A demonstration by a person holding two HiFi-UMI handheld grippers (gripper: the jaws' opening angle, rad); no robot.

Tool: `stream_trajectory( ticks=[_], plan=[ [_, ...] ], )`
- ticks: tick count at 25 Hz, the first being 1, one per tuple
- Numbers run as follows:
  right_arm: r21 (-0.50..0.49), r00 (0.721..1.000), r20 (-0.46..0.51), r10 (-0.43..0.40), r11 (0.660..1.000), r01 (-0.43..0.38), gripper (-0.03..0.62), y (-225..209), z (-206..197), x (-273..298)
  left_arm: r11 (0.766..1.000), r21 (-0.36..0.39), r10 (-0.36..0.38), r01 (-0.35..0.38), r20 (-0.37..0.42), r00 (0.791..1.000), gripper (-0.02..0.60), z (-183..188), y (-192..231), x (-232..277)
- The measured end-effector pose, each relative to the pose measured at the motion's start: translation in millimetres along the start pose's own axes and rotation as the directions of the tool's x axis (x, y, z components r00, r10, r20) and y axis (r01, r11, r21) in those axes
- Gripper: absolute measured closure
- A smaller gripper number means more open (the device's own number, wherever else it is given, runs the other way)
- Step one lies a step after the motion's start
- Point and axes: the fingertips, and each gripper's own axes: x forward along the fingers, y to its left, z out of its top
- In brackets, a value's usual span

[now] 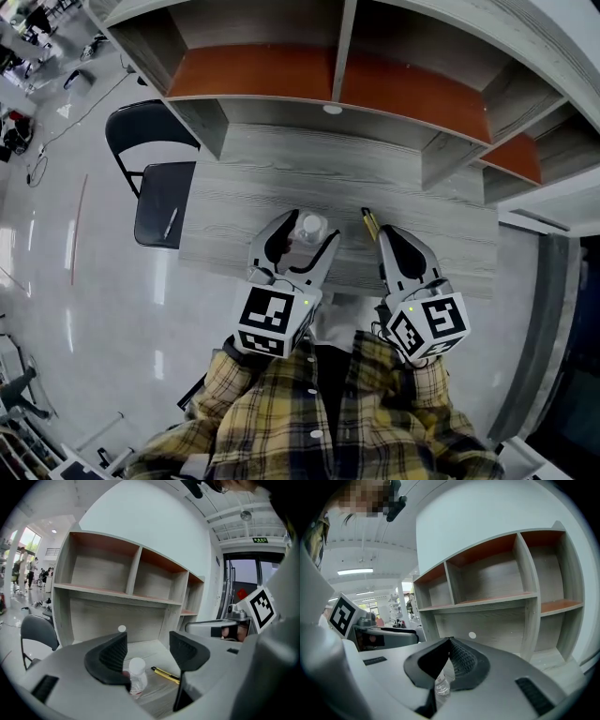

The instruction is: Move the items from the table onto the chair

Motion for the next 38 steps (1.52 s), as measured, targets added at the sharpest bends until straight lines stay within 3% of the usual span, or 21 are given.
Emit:
stream_trajectory(
  ticks=[8, 19, 24, 32, 38],
  plan=[
    [0.032, 1.000, -0.028, -0.010, 0.999, 0.011, 0.576, -16, -22, -2, 0.995, 0.044, 0.094, -0.092, -0.039, 0.995, 0.282, -49, 16, 17],
    [0.058, 0.993, -0.112, 0.040, 0.998, -0.034, 0.576, -9, -59, 6, 0.991, -0.009, 0.130, -0.132, -0.116, 0.985, 0.255, -128, 30, 44],
    [0.066, 0.988, -0.145, 0.051, 0.997, -0.041, 0.576, -6, -73, 7, 0.984, 0.003, 0.179, -0.180, -0.147, 0.973, 0.252, -157, 38, 57],
    [0.074, 0.987, -0.153, 0.042, 0.997, -0.031, 0.576, -16, -80, 0, 0.969, 0.023, 0.247, -0.247, -0.157, 0.956, 0.266, -170, 45, 70],
    [0.067, 0.988, -0.151, 0.042, 0.997, -0.033, 0.576, -19, -79, -6, 0.971, 0.021, 0.237, -0.239, -0.210, 0.949, 0.289, -172, 47, 68]
  ],
)
